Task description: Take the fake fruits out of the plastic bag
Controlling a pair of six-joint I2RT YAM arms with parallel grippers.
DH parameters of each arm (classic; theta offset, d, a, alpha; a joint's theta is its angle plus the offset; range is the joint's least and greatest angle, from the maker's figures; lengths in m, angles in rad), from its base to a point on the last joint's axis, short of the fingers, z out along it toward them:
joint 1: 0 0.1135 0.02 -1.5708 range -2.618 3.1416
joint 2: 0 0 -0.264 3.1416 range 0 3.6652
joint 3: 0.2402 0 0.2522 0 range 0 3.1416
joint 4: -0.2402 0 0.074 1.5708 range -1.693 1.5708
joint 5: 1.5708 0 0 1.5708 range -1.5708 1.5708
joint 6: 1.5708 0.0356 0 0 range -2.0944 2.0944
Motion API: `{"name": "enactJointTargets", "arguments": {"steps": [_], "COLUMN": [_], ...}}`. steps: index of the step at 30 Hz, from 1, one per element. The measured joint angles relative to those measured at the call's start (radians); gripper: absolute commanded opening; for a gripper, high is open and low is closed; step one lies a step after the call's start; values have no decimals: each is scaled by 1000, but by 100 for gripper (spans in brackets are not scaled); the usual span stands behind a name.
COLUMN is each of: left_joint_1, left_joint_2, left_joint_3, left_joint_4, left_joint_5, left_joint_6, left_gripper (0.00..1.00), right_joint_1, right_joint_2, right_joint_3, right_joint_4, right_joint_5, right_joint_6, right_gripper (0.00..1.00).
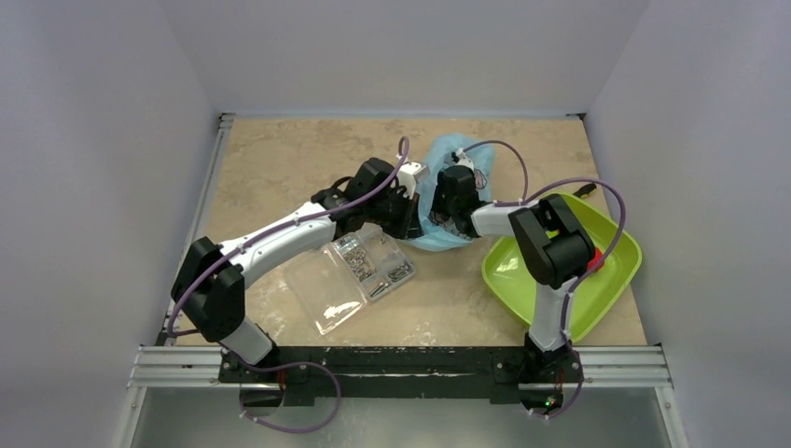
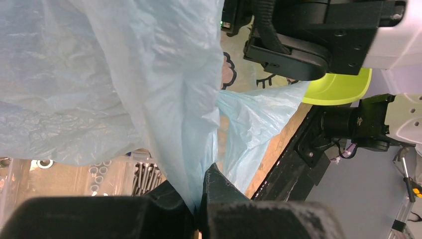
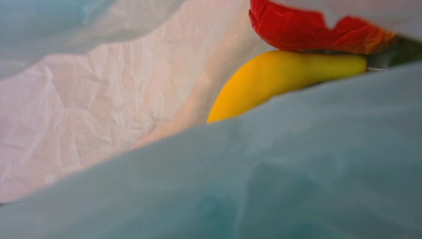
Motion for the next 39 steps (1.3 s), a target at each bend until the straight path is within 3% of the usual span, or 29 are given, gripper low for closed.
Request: {"name": "enactJointTargets", "arguments": {"steps": [7, 17, 24, 31, 39], "left_joint_1": [0, 4, 90, 158, 155], "left_joint_2": [-2, -1, 44, 103, 118], "left_joint_3": [0, 0, -5, -69, -73], "left_joint_4": [0, -31, -32, 15, 26], "left_joint_5": [17, -49, -29, 24, 43], "left_joint_6": [0, -18, -141, -278, -314], "left_gripper": [0, 0, 0, 0, 0], "right_joint_1": [1, 1, 2, 1, 1], "right_joint_2": [76, 102, -33, -221, -378], "right_joint_3": [98, 143, 74, -18, -114], "right_joint_4": [-20, -89, -151, -154, -196], "right_joint_5": [17, 18, 35, 55, 57], "right_joint_6": [93, 96, -24, -116, -179], "right_gripper": [74, 33, 0, 0, 0]}}
